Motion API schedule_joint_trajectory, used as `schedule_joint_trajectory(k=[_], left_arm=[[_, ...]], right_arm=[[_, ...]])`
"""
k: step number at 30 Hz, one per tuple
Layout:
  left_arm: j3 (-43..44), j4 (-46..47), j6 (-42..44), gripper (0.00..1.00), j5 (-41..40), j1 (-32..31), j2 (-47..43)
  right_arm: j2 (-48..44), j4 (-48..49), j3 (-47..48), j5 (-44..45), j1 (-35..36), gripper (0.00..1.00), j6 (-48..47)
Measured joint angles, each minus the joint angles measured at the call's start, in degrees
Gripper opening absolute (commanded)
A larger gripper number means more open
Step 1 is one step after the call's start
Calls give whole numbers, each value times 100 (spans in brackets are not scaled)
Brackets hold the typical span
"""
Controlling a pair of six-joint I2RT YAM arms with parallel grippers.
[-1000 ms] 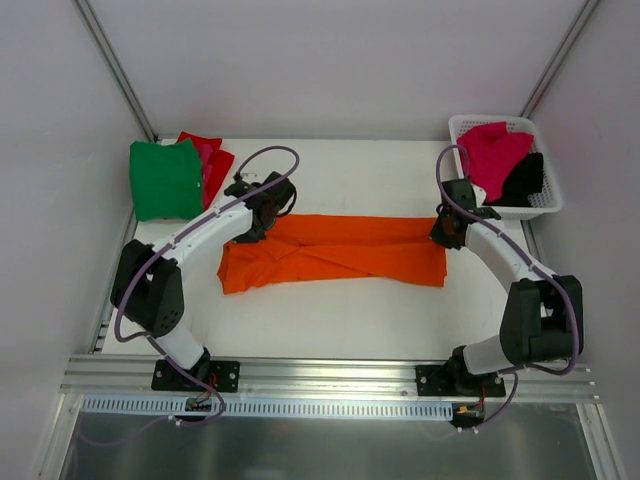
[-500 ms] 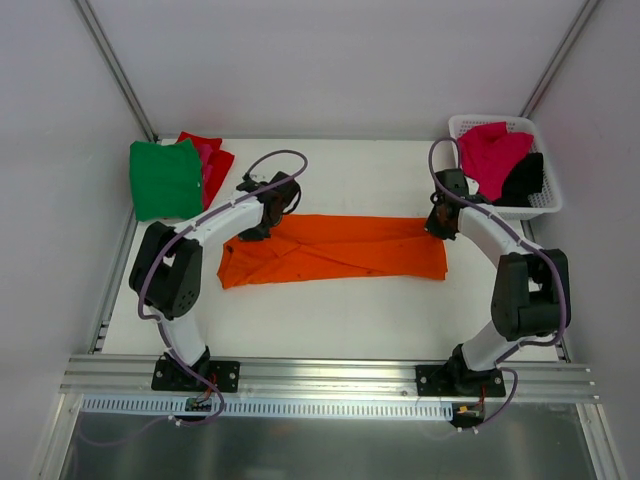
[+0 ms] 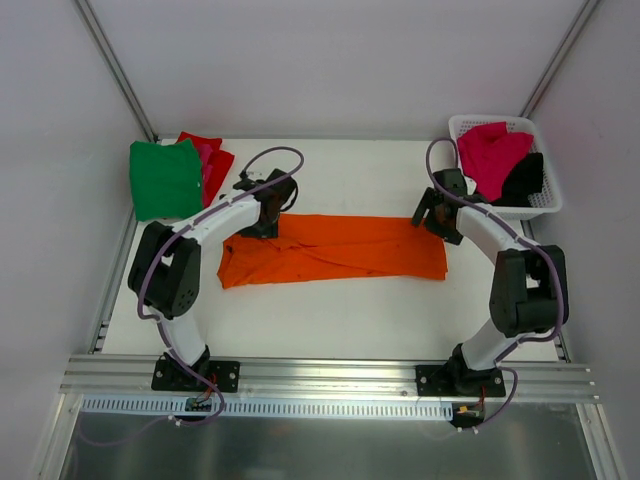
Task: Fold and stack the t-shirts
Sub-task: Fold the tshirt
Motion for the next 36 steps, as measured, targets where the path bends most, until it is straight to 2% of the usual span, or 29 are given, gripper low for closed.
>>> schedule_joint_trajectory(k=[1,4,9,11,12,13,14,16,17,18,26,36], left_arm=[[-4,0,-9,99,0,22,-17],[-140,24,-68,99,9,-26,-319],[-461,46,-306,99,63,-601,-1786],[-568,129,-402,99,76,-1051,-2216],[-656,162,-490,96,76,-1274,-2295],[-774,203,-592,90,92,-1491,-2317],[-960,297,-671,68,133,-1685,-2269],[-1362,474,-817,41,334,-1867,-2028],[-1563,551,-870,11,439,-1893,-1886],[-1692,568,-909,0,511,-1891,-1773],[-1971,1318,-1040,0,1209,-1163,-1268],[-1797,1912,-1029,0,1460,-498,-1023]], right_arm=[[-57,94,-33,-26,0,99,-26],[-678,442,-413,-66,37,100,-122],[-2697,660,-1049,-72,262,99,-216],[-3272,798,-1123,-122,385,78,-238],[-3453,905,-1228,-175,448,61,-256],[-3593,955,-1360,-223,505,7,-286],[-3672,1019,-1526,-271,555,1,-282],[-3689,1034,-1829,-350,634,1,-199],[-3602,1005,-1974,-380,664,1,-166],[-3484,964,-2076,-415,671,1,-155],[-1515,713,-1670,-778,682,1,-190],[-260,769,-1250,-977,686,1,-247]])
